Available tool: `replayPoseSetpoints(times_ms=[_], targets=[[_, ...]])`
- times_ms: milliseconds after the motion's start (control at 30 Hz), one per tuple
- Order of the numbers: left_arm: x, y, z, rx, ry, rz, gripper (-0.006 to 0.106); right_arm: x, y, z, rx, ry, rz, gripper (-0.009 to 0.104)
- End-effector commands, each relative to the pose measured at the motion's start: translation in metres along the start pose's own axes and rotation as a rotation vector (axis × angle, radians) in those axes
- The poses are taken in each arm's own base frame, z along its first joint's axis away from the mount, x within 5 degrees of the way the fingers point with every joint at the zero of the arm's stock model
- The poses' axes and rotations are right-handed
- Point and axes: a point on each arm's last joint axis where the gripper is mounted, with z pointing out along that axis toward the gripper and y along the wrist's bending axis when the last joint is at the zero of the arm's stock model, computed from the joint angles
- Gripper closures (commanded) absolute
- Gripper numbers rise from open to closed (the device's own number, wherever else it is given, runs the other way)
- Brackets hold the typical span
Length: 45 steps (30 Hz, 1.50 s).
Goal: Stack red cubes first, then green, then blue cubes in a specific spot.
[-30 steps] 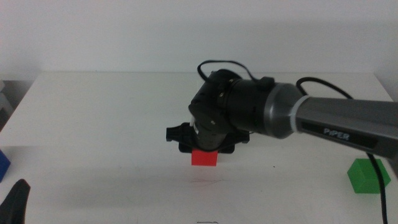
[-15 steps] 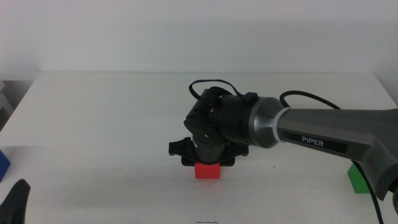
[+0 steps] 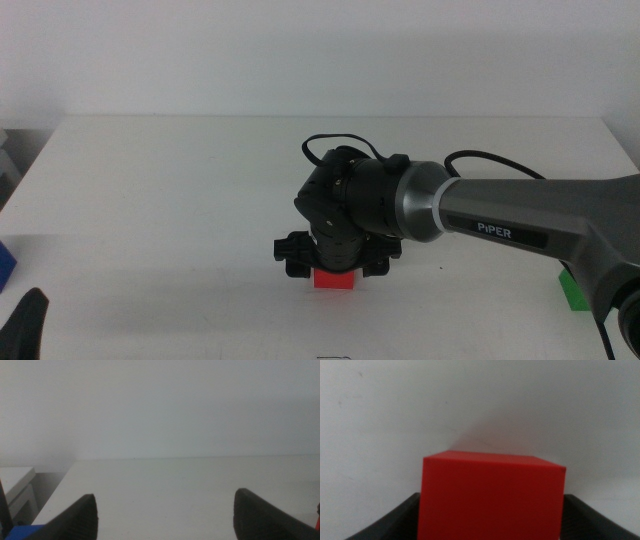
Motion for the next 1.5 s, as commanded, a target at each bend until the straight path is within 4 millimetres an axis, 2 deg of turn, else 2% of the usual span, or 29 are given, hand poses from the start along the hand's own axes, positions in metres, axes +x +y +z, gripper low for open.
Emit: replayPoseSetpoints(times_ms=[0, 133, 233, 367, 533, 667, 733, 900, 1067, 1133, 1233, 1367, 1467], targets=[[-0.010, 0.000, -0.002, 0.007, -0.105, -0.016, 0.008, -0.013, -0.001, -0.030, -0.041, -0.066, -0.005, 0.001], [-0.010, 0.000, -0.002, 0.007, -0.105, -0.016, 0.008, -0.013, -0.002, -0.039, -0.050, -0.057, 0.014, 0.001], [-0.010, 0.000, -0.002, 0.007, -0.105, -0.016, 0.008, -0.017, -0.005, -0.057, -0.054, -0.071, 0.025, 0.001], [-0.010, 0.000, -0.002, 0.007, -0.105, -0.016, 0.008, -0.021, -0.013, -0.087, -0.080, -0.109, 0.040, 0.001], [-0.010, 0.000, -0.002, 0.007, -0.105, -0.016, 0.008, -0.026, -0.026, -0.138, -0.147, -0.186, 0.044, 0.001], [-0.010, 0.000, -0.002, 0.007, -0.105, -0.016, 0.008, -0.031, -0.060, -0.178, -0.091, -0.220, 0.028, 0.001], [-0.010, 0.000, -0.002, 0.007, -0.105, -0.016, 0.008, -0.034, -0.084, -0.195, -0.043, -0.212, 0.021, 0.001], [-0.010, 0.000, -0.002, 0.007, -0.105, -0.016, 0.008, -0.039, -0.142, -0.225, 0.070, -0.188, -0.028, 0.001], [-0.010, 0.000, -0.002, 0.007, -0.105, -0.016, 0.008, -0.033, -0.193, -0.248, 0.044, -0.197, -0.006, 0.001], [-0.010, 0.000, -0.002, 0.007, -0.105, -0.016, 0.008, -0.028, -0.223, -0.251, 0.067, -0.195, 0.015, 0.001], [-0.010, 0.000, -0.002, 0.007, -0.105, -0.016, 0.008, -0.014, -0.254, -0.234, 0.090, -0.151, -0.001, 0.002], [-0.010, 0.000, -0.002, 0.007, -0.105, -0.016, 0.008, -0.005, -0.270, -0.194, -0.004, -0.109, 0.006, 0.004], [-0.010, 0.000, -0.002, 0.007, -0.105, -0.016, 0.008, 0.002, -0.277, -0.160, -0.014, -0.075, 0.011, 0.005]])
